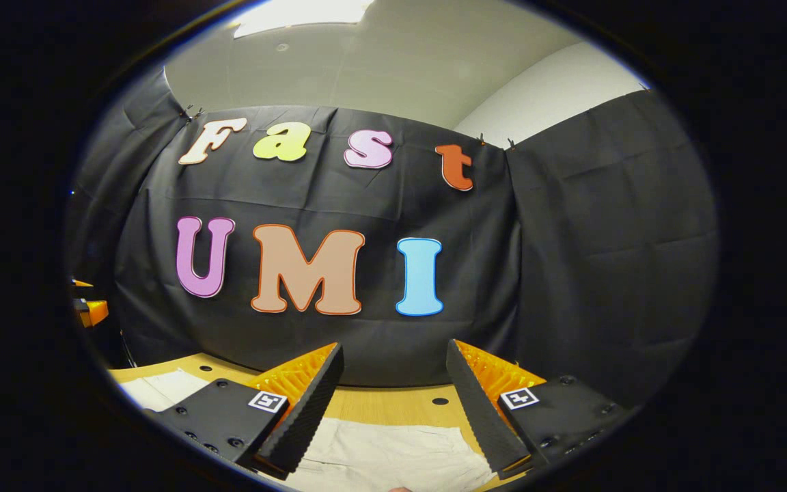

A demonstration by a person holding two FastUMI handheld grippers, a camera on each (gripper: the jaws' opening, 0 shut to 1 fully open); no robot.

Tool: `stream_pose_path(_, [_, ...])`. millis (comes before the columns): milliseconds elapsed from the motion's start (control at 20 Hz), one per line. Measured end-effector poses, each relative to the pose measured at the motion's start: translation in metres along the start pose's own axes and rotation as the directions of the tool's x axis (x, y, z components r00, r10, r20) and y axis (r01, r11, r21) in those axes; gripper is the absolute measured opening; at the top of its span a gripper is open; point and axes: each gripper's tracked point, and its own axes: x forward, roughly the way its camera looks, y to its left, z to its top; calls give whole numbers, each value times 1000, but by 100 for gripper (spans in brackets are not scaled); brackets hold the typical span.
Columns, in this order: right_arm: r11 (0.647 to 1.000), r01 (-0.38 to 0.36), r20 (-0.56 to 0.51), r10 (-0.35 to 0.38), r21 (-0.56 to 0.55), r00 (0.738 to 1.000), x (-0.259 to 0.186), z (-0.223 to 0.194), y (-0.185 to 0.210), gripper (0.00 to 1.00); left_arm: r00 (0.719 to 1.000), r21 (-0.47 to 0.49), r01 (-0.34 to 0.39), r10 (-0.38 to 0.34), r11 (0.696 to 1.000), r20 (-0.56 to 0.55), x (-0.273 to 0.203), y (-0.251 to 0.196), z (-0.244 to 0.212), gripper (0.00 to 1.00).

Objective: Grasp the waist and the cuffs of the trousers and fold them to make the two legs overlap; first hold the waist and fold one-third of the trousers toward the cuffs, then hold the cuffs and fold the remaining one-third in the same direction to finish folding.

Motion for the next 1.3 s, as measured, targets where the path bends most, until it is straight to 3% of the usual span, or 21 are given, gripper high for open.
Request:
stream_pose_path(200, [1000, 1, -7, -1, -13, 1000, 2, -7, 6, 97, 999, 158, 38, -32, 987, -38, -3, 11, -21, 96])
stream_pose_path(350, [1000, -2, -17, 2, -29, 1000, 4, -12, 13, 97, 996, 300, 70, -51, 952, -70, -9, 24, -41, 100])
stream_pose_path(400, [1000, -2, -20, 1, -30, 1000, 6, -15, 14, 97, 995, 348, 85, -59, 934, -85, -11, 28, -48, 96])
stream_pose_path(550, [999, -1, -31, 0, -32, 1000, 7, -20, 18, 97, 983, 454, 160, -97, 877, -158, -21, 36, -82, 96])
stream_pose_path(800, [999, -5, -64, 3, -32, 998, 6, -38, 29, 97, 941, 552, 306, -156, 776, -302, -39, 40, -141, 96])
stream_pose_path(950, [999, -3, -77, 0, -39, 997, 7, -44, 35, 97, 898, 569, 403, -191, 717, -395, -51, 39, -180, 96])
stream_pose_path(1200, [999, 12, -91, -16, -41, 996, 0, -51, 38, 97, 832, 624, 540, -245, 565, -498, -67, 36, -226, 96])
stream_pose_path(1300, [999, 23, -82, -27, -46, 996, -1, -50, 38, 97, 801, 612, 585, -260, 532, -540, -73, 39, -240, 96])
